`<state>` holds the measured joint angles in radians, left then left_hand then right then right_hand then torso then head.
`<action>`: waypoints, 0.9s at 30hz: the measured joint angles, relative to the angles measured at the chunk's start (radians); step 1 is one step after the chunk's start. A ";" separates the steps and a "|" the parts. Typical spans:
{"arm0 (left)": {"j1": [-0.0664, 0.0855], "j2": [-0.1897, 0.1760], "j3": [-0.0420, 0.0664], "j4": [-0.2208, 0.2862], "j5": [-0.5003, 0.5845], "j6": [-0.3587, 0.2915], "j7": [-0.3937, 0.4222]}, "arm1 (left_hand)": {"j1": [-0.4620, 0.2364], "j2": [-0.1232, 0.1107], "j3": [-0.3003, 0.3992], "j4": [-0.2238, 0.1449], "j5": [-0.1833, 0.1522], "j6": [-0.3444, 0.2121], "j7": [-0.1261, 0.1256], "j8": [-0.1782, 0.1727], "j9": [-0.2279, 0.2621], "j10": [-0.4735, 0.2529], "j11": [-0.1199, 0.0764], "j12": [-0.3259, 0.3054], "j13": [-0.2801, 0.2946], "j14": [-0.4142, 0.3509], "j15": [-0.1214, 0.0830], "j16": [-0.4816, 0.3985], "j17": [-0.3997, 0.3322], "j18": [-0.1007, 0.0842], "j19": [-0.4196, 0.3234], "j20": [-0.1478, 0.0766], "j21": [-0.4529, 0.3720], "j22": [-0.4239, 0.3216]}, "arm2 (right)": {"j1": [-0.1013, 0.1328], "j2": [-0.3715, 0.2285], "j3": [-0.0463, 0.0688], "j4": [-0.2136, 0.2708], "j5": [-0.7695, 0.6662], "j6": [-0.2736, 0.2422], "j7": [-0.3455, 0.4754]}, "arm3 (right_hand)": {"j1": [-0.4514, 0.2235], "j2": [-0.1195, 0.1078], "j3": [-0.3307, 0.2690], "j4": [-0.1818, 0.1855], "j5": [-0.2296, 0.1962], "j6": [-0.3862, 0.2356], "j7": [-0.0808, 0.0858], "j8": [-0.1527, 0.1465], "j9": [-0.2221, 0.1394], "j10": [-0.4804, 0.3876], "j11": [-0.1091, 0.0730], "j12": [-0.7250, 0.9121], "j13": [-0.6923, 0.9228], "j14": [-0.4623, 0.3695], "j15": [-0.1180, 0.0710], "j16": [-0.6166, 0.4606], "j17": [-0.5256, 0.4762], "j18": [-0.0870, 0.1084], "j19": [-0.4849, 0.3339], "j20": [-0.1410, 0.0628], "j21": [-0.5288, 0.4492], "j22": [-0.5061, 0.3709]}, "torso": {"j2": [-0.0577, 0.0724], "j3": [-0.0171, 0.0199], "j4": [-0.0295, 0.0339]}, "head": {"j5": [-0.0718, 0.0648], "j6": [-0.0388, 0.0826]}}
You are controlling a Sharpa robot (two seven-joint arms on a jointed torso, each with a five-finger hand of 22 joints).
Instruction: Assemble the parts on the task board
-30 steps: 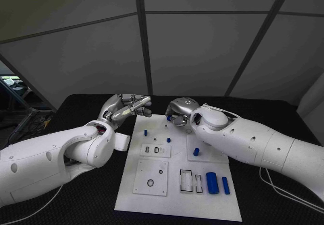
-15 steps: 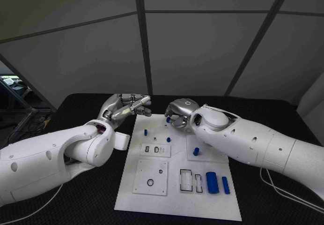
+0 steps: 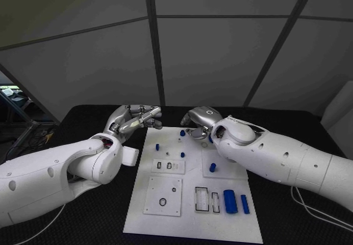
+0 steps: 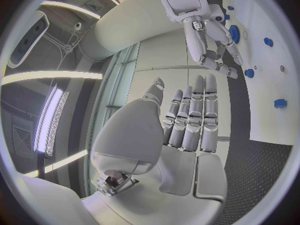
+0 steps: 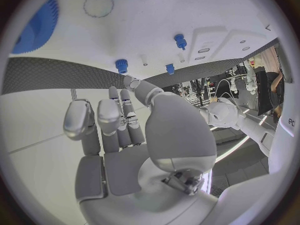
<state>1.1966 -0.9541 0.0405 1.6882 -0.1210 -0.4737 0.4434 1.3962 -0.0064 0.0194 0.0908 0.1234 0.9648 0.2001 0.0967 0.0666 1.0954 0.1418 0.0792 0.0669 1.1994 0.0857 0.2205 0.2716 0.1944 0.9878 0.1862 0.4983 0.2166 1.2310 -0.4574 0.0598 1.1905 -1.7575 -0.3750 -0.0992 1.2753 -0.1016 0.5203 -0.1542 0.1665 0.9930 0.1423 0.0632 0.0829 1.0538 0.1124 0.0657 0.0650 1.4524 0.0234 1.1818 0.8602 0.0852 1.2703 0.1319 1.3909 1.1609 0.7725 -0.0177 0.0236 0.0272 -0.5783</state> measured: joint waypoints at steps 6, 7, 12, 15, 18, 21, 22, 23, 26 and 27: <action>0.000 -0.001 0.000 -0.013 0.000 0.001 -0.001 | 0.000 0.000 0.000 0.000 0.000 0.000 0.000 0.000 0.000 0.000 0.000 0.000 0.000 0.000 0.000 0.000 0.000 0.000 0.000 0.000 0.000 0.000 | 0.029 -0.131 0.015 0.129 0.065 -0.032 0.001 | -0.034 -0.034 -0.033 0.033 0.027 0.005 0.027 0.000 0.000 0.120 -0.015 0.055 0.024 0.009 -0.009 0.026 0.042 0.000 0.024 -0.005 0.010 0.035 | -0.006 0.0031 -0.0037 | -0.008 0.006; 0.000 -0.001 0.000 -0.015 0.000 0.002 -0.002 | 0.000 0.000 0.000 0.000 0.000 0.000 0.000 0.000 0.000 0.000 0.000 0.000 0.000 0.000 0.000 0.000 0.000 0.000 0.000 0.000 0.000 0.000 | 0.032 -0.159 0.020 0.155 0.085 -0.031 -0.001 | -0.041 -0.041 -0.045 0.038 0.031 0.003 0.029 0.000 0.000 0.153 -0.019 0.071 0.032 0.009 -0.009 0.033 0.053 0.000 0.033 -0.007 0.015 0.045 | -0.007 0.0036 -0.0050 | -0.009 0.006; 0.000 0.000 0.000 -0.024 0.000 0.003 -0.002 | 0.000 0.000 0.000 0.000 0.000 0.000 0.000 0.000 0.000 0.000 0.000 0.000 0.000 0.000 0.000 0.000 0.000 0.000 0.000 0.000 0.000 0.000 | 0.040 -0.280 0.031 0.228 0.198 0.005 -0.023 | -0.072 -0.072 -0.126 0.069 0.031 -0.009 0.006 0.006 0.001 0.292 -0.053 0.168 0.101 0.014 -0.037 0.070 0.104 0.000 0.068 -0.031 0.037 0.090 | -0.015 0.0070 -0.0148 | -0.012 0.008; 0.000 0.002 0.000 -0.029 0.000 0.004 -0.002 | 0.000 0.000 0.000 0.000 0.000 0.000 0.000 0.000 0.000 0.000 0.000 0.000 0.000 0.000 0.000 0.000 0.001 0.000 0.000 0.000 0.000 0.000 | 0.040 -0.323 0.033 0.233 0.257 0.046 -0.045 | -0.059 -0.078 -0.218 0.102 0.045 -0.031 -0.005 0.018 0.003 0.302 -0.063 0.284 0.215 0.014 -0.047 0.118 0.178 -0.014 0.093 -0.045 0.051 0.122 | -0.019 0.0088 -0.0193 | -0.014 0.009; 0.000 0.005 0.000 -0.034 0.000 0.005 -0.002 | 0.000 0.000 0.000 0.000 0.000 0.000 0.000 0.000 0.000 0.000 0.000 0.000 0.000 0.000 0.000 0.000 0.001 0.000 0.000 0.000 0.000 0.000 | 0.040 -0.336 0.033 0.225 0.298 0.082 -0.065 | -0.001 -0.058 -0.317 0.165 0.056 -0.058 -0.005 0.048 0.014 0.195 -0.058 0.518 0.465 0.014 -0.047 0.178 0.273 -0.016 0.115 -0.047 0.064 0.145 | -0.022 0.0106 -0.0221 | -0.015 0.009; 0.000 0.010 0.000 -0.037 0.000 0.007 -0.002 | 0.000 0.000 0.000 0.000 0.000 0.000 0.000 0.000 0.000 0.000 0.000 0.000 0.000 0.000 0.000 0.000 0.001 0.000 0.000 0.000 0.000 0.000 | 0.040 -0.337 0.033 0.205 0.321 0.110 -0.081 | 0.030 -0.049 -0.359 0.213 0.057 -0.080 0.003 0.073 0.022 0.171 -0.053 0.723 0.681 0.014 -0.047 0.217 0.339 -0.016 0.126 -0.035 0.069 0.147 | -0.023 0.0126 -0.0235 | -0.015 0.008; 0.000 0.011 0.000 -0.038 0.000 0.007 -0.002 | 0.000 0.000 0.000 0.000 0.000 0.000 0.000 0.000 0.000 0.000 0.000 0.000 0.000 0.000 0.000 0.000 0.001 0.000 0.000 0.000 0.000 0.000 | 0.040 -0.335 0.033 0.198 0.325 0.117 -0.085 | 0.033 -0.048 -0.364 0.224 0.057 -0.086 0.005 0.078 0.024 0.170 -0.052 0.760 0.720 0.014 -0.047 0.224 0.350 -0.016 0.126 -0.036 0.069 0.147 | -0.023 0.0130 -0.0236 | -0.015 0.008; 0.000 0.012 0.000 -0.040 0.000 0.008 -0.002 | 0.000 0.000 0.000 0.000 0.000 0.000 0.000 0.000 0.000 0.000 0.000 0.000 0.000 0.000 0.000 0.000 0.001 0.000 0.000 0.000 0.000 0.000 | 0.040 -0.332 0.033 0.190 0.328 0.123 -0.089 | 0.037 -0.047 -0.367 0.233 0.061 -0.092 0.006 0.082 0.024 0.170 -0.052 0.787 0.750 0.014 -0.047 0.229 0.359 -0.016 0.126 -0.036 0.069 0.147 | -0.022 0.0131 -0.0237 | -0.016 0.008; 0.000 0.014 0.000 -0.043 0.000 0.009 -0.002 | 0.000 0.000 0.000 0.000 0.000 0.000 0.000 0.000 0.000 0.000 0.000 0.000 0.000 0.000 0.000 0.000 0.001 0.000 0.000 0.000 0.000 0.000 | 0.040 -0.315 0.033 0.171 0.334 0.139 -0.099 | 0.049 -0.048 -0.377 0.253 0.061 -0.099 0.009 0.093 0.027 0.182 -0.049 0.874 0.842 0.013 -0.041 0.245 0.392 -0.016 0.129 -0.033 0.072 0.147 | -0.022 0.0130 -0.0239 | -0.017 0.006; 0.000 0.014 0.000 -0.043 0.000 0.009 -0.002 | 0.000 0.000 0.000 0.000 0.000 0.000 0.000 0.000 0.000 0.000 0.000 0.000 0.000 0.000 0.000 0.000 0.001 0.000 0.000 0.000 0.000 0.000 | 0.040 -0.310 0.033 0.167 0.334 0.143 -0.102 | 0.054 -0.054 -0.380 0.257 0.061 -0.103 0.010 0.096 0.028 0.191 -0.050 0.898 0.867 0.014 -0.039 0.249 0.401 -0.016 0.129 -0.032 0.073 0.147 | -0.022 0.0128 -0.0239 | -0.018 0.005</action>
<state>1.1966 -0.9398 0.0402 1.6448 -0.1210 -0.4642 0.4411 1.3962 -0.0064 0.0195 0.0908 0.1234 0.9648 0.2001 0.0967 0.0666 1.0954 0.1418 0.0793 0.0669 1.1994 0.0857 0.2206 0.2723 0.1944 0.9878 0.1862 0.4983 0.2166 1.2708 -0.7673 0.0926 1.3576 -1.4232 -0.2318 -0.2008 1.3297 -0.1552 0.1401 0.1024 0.2270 0.8902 0.1520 0.1594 0.1106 1.2446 0.0628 0.9633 0.9317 1.4668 -0.0159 1.4311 1.2607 0.0692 1.3997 0.0999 1.4638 1.3081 0.7503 -0.0049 -0.0003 0.0095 -0.5728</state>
